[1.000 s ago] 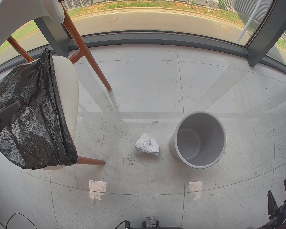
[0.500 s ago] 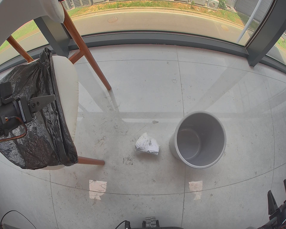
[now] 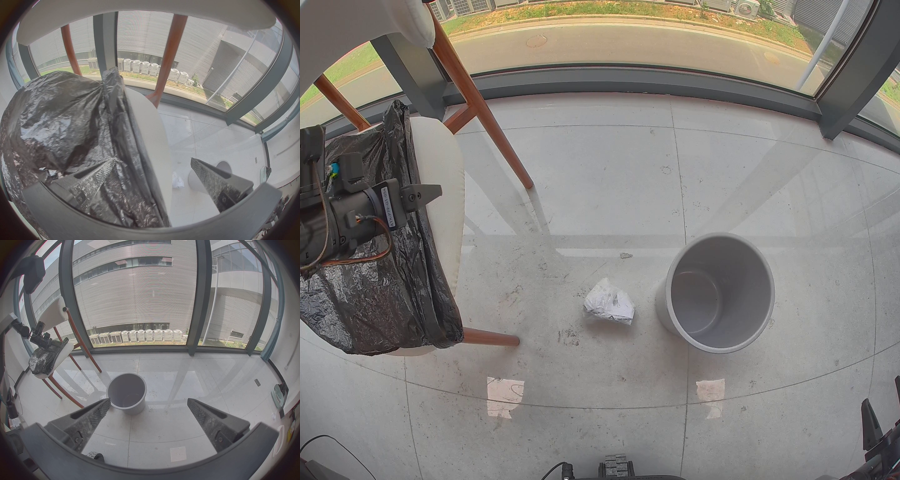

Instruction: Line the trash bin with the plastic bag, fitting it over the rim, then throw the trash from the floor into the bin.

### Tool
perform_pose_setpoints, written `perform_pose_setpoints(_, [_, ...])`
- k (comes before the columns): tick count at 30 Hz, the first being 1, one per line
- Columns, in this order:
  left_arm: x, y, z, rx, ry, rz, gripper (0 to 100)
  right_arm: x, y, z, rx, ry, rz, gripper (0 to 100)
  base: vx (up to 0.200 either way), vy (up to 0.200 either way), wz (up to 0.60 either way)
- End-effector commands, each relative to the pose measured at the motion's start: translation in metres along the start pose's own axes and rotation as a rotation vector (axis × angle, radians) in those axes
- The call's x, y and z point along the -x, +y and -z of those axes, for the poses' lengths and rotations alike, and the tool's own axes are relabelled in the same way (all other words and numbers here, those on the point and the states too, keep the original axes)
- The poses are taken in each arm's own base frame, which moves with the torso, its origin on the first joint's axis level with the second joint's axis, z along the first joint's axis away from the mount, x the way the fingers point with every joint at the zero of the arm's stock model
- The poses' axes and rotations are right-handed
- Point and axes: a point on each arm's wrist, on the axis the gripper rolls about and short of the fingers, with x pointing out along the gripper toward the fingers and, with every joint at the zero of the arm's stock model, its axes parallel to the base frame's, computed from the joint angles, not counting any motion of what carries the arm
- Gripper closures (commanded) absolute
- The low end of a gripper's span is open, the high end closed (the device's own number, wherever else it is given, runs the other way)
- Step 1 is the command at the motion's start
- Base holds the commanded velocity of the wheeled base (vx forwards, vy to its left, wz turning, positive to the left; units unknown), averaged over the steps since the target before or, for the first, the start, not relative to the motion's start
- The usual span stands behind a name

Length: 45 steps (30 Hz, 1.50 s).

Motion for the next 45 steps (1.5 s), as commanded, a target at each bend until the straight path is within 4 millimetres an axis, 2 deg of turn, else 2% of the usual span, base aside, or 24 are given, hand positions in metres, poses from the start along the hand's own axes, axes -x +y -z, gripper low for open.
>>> perform_pose_setpoints(1, [-0.016, -0.003, 0.002, -0.006, 0.027, 0.003, 0, -0.001, 0.0, 0.005, 0.0, 0.011, 0.0, 0, 0.0, 0.0, 0.0])
perform_pose_setpoints(9, [-0.022, -0.001, 0.004, -0.032, 0.027, -0.072, 0, -0.001, 0.0, 0.005, 0.0, 0.011, 0.0, 0, 0.0, 0.0, 0.0])
perform_pose_setpoints(16, [-0.017, -0.004, -0.012, -0.038, -0.026, -0.065, 0, -0.001, 0.0, 0.005, 0.0, 0.011, 0.0, 0, 0.0, 0.0, 0.0])
perform_pose_setpoints(29, [-0.017, -0.001, -0.004, -0.041, 0.036, -0.089, 0, -0.001, 0.0, 0.005, 0.0, 0.011, 0.0, 0, 0.0, 0.0, 0.0])
perform_pose_setpoints(45, [-0.027, 0.002, 0.007, -0.038, 0.078, -0.127, 0, -0.001, 0.0, 0.005, 0.0, 0.011, 0.0, 0, 0.0, 0.0, 0.0])
